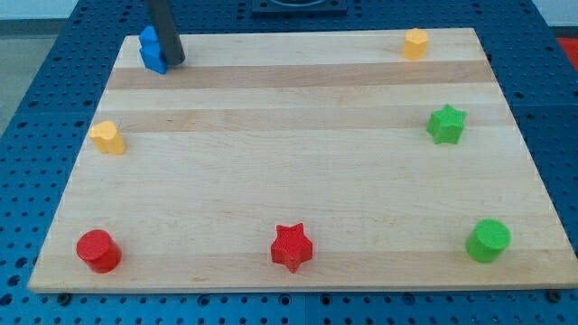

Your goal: Move arm to the top right corner of the board

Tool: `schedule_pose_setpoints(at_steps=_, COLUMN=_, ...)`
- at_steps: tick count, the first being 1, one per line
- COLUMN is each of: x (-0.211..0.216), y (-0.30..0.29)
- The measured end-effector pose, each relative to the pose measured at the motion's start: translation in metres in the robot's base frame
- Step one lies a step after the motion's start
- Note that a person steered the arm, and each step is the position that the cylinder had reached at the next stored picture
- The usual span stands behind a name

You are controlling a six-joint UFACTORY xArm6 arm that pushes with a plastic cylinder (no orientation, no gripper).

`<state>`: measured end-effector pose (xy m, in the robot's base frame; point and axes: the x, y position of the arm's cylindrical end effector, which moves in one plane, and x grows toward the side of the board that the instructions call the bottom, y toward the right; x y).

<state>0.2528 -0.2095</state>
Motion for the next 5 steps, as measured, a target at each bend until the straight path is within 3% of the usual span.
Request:
schedule_pose_setpoints(at_steps=3, x=0.003, y=-0.013)
schedule_pose_setpoints(at_steps=4, x=0.023, y=0.027)
schedule_pose_setpoints(at_steps=5, x=0.077, y=0.084)
